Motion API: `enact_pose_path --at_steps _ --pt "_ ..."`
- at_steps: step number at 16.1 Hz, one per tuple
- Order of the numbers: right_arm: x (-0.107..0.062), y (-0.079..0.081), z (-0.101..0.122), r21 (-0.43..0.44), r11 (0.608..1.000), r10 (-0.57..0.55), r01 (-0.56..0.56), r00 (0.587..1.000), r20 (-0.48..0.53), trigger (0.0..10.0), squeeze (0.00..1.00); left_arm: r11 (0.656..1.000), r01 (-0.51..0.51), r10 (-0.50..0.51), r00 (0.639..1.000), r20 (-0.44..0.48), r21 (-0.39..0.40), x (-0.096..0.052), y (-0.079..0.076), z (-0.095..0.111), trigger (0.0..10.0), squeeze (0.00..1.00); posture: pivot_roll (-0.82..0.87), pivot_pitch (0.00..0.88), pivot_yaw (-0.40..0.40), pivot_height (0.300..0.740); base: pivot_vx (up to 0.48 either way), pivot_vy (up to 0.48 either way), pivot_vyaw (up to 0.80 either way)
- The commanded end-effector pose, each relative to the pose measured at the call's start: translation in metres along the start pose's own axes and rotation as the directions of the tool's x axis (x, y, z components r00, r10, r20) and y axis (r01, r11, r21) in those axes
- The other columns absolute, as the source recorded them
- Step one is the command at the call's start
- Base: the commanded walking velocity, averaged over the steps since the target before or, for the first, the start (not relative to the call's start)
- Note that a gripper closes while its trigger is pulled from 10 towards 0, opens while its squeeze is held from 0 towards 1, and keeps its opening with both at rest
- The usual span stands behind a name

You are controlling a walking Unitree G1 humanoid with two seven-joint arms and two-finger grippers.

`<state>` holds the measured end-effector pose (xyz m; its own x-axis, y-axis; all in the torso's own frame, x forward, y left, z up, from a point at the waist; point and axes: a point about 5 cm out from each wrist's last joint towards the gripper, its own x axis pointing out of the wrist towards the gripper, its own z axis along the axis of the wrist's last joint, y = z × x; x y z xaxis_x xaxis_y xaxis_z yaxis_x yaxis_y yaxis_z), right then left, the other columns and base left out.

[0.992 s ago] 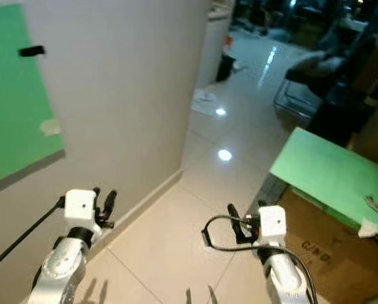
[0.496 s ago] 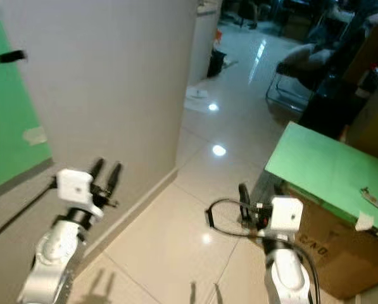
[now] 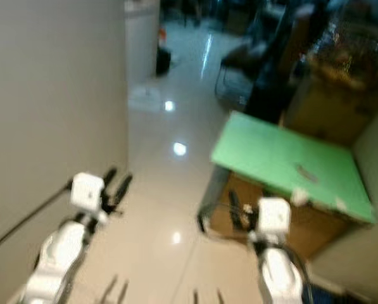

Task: Hang keys on a hook

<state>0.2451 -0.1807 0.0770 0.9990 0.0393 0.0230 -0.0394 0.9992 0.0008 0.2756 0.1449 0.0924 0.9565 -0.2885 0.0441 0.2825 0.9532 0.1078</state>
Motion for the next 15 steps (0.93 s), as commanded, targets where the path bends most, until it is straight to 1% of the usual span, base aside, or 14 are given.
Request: enact_pose_path --at_steps 1,2,3,4,6,7,8,9,10,11,12,13,14,15 --pt "-0.003 -0.013 -0.001 -0.018 0.999 -0.043 0.043 0.999 -0.017 10.0 0.02 1.000 0.006 -0.007 0.999 -0.039 -0.024 0.003 -0.009 -0.007 10.0 0.00 -0.09 0.000 -0.075 0.740 0.000 0.000 -0.63" --pt "-0.004 -0.017 -0.005 -0.028 0.998 -0.059 0.058 0.998 -0.033 10.0 0.02 0.996 -0.046 0.041 0.997 -0.064 -0.073 0.008 -0.006 -0.010 10.0 1.00 -0.10 0.000 -0.069 0.740 0.000 0.000 -0.61" --pt "-0.004 -0.017 -0.006 -0.031 0.998 -0.058 0.057 0.998 -0.037 10.0 0.02 0.997 -0.048 0.044 0.997 -0.067 -0.060 0.010 -0.006 -0.010 10.0 1.00 -0.10 0.000 -0.069 0.740 0.000 0.000 -0.61" --pt "-0.002 -0.019 -0.009 -0.044 0.997 -0.068 0.066 0.996 -0.055 10.0 0.00 0.998 -0.059 0.057 0.994 -0.089 -0.020 0.012 -0.005 -0.013 10.0 1.00 -0.10 0.000 -0.069 0.740 0.000 0.000 0.00" --pt "0.002 -0.021 -0.013 -0.056 0.996 -0.073 0.069 0.994 -0.078 10.0 0.00 0.994 -0.105 0.106 0.988 -0.115 0.017 0.016 0.001 -0.017 10.0 1.00 -0.11 0.000 -0.078 0.740 0.000 0.000 0.00" --pt "0.003 -0.020 -0.016 -0.057 0.996 -0.070 0.066 0.994 -0.086 10.0 0.00 0.992 -0.121 0.125 0.985 -0.118 0.039 0.018 0.004 -0.017 10.0 1.00 -0.09 0.000 -0.083 0.740 0.000 0.000 0.00" --pt "0.003 -0.021 -0.017 -0.054 0.995 -0.083 0.078 0.992 -0.099 10.0 0.00 0.990 -0.134 0.138 0.983 -0.119 0.040 0.020 0.007 -0.015 10.0 1.00 -0.08 0.000 -0.081 0.740 0.000 0.000 0.00" --pt "0.003 -0.025 -0.019 -0.007 0.994 -0.112 0.112 0.986 -0.120 10.0 0.00 0.990 -0.127 0.133 0.984 -0.115 0.065 0.020 0.008 -0.012 10.0 1.00 -0.08 0.000 -0.075 0.740 0.000 0.000 0.00" --pt "0.003 -0.029 -0.024 0.007 0.989 -0.142 0.145 0.980 -0.142 10.0 0.00 0.988 -0.136 0.145 0.981 -0.129 0.080 0.018 0.011 -0.013 10.0 1.00 -0.08 0.000 -0.065 0.740 0.000 0.000 0.00" --pt "0.001 -0.030 -0.026 -0.001 0.988 -0.150 0.152 0.977 -0.150 10.0 0.00 0.985 -0.167 0.170 0.972 -0.161 0.034 0.016 0.014 -0.017 10.0 1.00 -0.08 0.000 -0.066 0.740 0.000 0.000 0.00" --pt "0.001 -0.027 -0.026 -0.024 0.991 -0.135 0.133 0.980 -0.143 10.0 0.00 0.979 -0.200 0.188 0.963 -0.191 -0.047 0.017 0.015 -0.017 10.0 1.00 -0.08 0.000 -0.066 0.740 0.000 0.000 0.00" --pt "0.001 -0.026 -0.025 -0.034 0.991 -0.132 0.128 0.982 -0.136 10.0 0.00 0.978 -0.203 0.190 0.964 -0.186 -0.050 0.019 0.016 -0.015 10.0 1.00 -0.09 0.000 -0.065 0.740 0.000 0.000 0.00" --pt "0.004 -0.025 -0.023 -0.038 0.991 -0.132 0.128 0.984 -0.123 10.0 0.00 0.979 -0.204 0.197 0.967 -0.164 -0.025 0.022 0.016 -0.010 10.0 1.00 -0.09 0.000 -0.066 0.740 0.000 0.000 0.00" --pt "0.005 -0.026 -0.022 -0.020 0.990 -0.141 0.139 0.982 -0.123 10.0 0.00 0.980 -0.200 0.199 0.968 -0.155 0.013 0.023 0.016 -0.010 10.0 1.00 -0.08 0.000 -0.069 0.740 0.000 0.000 0.00"
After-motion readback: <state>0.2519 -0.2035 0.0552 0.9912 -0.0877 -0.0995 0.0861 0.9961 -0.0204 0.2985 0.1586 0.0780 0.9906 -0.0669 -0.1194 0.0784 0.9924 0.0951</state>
